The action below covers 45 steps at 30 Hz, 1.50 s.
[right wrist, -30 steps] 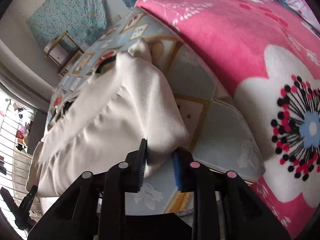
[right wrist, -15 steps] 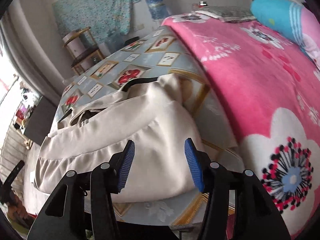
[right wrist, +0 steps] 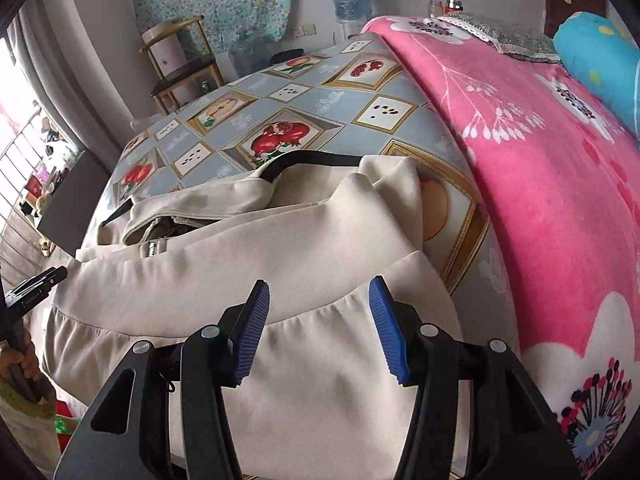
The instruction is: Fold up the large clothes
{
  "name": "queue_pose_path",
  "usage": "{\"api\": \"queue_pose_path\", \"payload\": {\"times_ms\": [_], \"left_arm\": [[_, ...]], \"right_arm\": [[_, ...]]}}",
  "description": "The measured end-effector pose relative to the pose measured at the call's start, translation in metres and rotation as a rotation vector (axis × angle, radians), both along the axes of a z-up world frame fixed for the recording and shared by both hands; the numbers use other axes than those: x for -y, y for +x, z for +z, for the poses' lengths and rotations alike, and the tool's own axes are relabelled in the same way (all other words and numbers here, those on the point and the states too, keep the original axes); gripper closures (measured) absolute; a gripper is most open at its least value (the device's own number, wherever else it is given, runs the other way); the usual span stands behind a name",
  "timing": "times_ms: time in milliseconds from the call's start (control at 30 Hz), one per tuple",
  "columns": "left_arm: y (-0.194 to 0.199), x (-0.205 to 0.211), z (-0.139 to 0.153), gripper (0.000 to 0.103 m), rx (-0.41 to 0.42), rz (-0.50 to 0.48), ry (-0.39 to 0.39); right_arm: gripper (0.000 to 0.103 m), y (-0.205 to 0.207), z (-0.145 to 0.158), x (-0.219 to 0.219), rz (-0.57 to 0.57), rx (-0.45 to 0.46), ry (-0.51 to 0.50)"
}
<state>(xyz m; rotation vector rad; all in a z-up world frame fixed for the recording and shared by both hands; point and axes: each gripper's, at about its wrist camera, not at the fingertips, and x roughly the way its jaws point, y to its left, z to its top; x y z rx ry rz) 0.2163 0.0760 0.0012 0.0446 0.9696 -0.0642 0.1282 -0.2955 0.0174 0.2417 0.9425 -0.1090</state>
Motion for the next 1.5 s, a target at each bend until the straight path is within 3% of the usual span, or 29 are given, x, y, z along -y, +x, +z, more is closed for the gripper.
{"api": "queue_pose_path", "payload": {"times_ms": [200,533,667,700,800,933,1100,1300,1500], "left_arm": [[0.009,-0.004,-0.007,0.080,-0.026,0.019,-0.049],[0.012,-0.001,-0.013,0.081,-0.057,0.013,-0.050],[0.014,0.000,-0.017,0.082,-0.058,0.013,-0.037],[0.013,0.001,-0.017,0.089,-0.050,0.010,-0.027],[0.008,0.006,-0.013,0.097,-0.011,-0.008,0.002],[-0.007,0.009,0.006,0.098,0.083,-0.032,0.021],[-0.039,0.004,0.040,0.099,0.188,-0.056,-0.025],[-0.093,-0.014,0.078,0.099,0.297,-0.091,-0.144],[-0.077,-0.023,0.098,0.099,0.335,-0.072,-0.206]], "right_arm": [[0.052,0.017,0.001,0.036,-0.016,0.003,0.039],[0.053,0.068,-0.009,0.042,0.068,-0.011,0.084],[0.064,0.076,-0.018,0.033,0.083,-0.050,0.013],[0.067,0.077,-0.020,0.030,0.084,-0.056,-0.007],[0.079,0.071,-0.020,0.022,0.091,-0.040,-0.068],[0.095,0.056,-0.009,0.018,0.080,0.021,-0.103],[0.097,0.022,0.022,0.009,0.051,0.116,-0.146],[0.097,-0.034,0.057,0.012,-0.017,0.239,-0.120],[0.097,-0.021,0.075,0.036,-0.058,0.323,0.029]]}}
